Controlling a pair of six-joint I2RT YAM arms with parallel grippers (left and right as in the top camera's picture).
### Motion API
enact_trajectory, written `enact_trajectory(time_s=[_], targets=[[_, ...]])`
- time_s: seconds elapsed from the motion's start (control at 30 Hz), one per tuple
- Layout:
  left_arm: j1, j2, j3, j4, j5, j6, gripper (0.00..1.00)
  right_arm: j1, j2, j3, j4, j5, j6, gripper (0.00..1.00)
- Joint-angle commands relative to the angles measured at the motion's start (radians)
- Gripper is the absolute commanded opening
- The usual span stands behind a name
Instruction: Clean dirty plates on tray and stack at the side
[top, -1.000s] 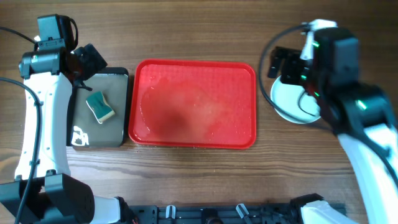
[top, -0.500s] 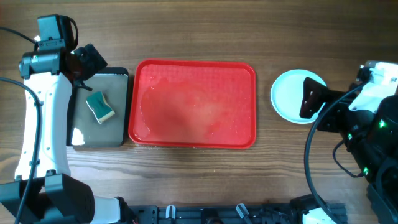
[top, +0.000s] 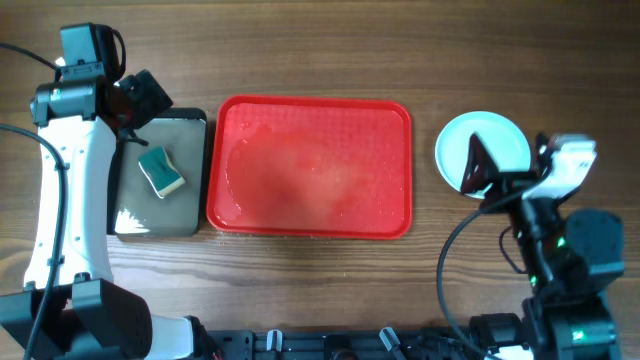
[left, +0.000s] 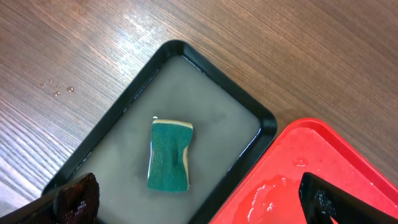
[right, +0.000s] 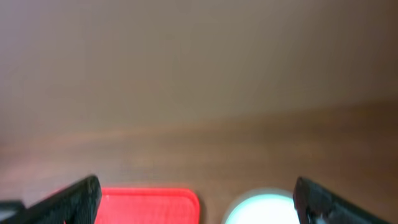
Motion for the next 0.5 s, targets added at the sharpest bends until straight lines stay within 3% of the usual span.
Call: enact_trajectory(time_s=[0.0,0.47], targets=[[-0.003,0.002,0.006,0.0,-0.002,-0.01,1.0,-0.005,-0.198,-0.261,0.171,-0.062,-0.023,1.0],[-0.003,0.002,0.006,0.0,-0.002,-0.01,1.0,-0.005,-0.525,-0.648,0.3,-0.061,0.027,1.0]])
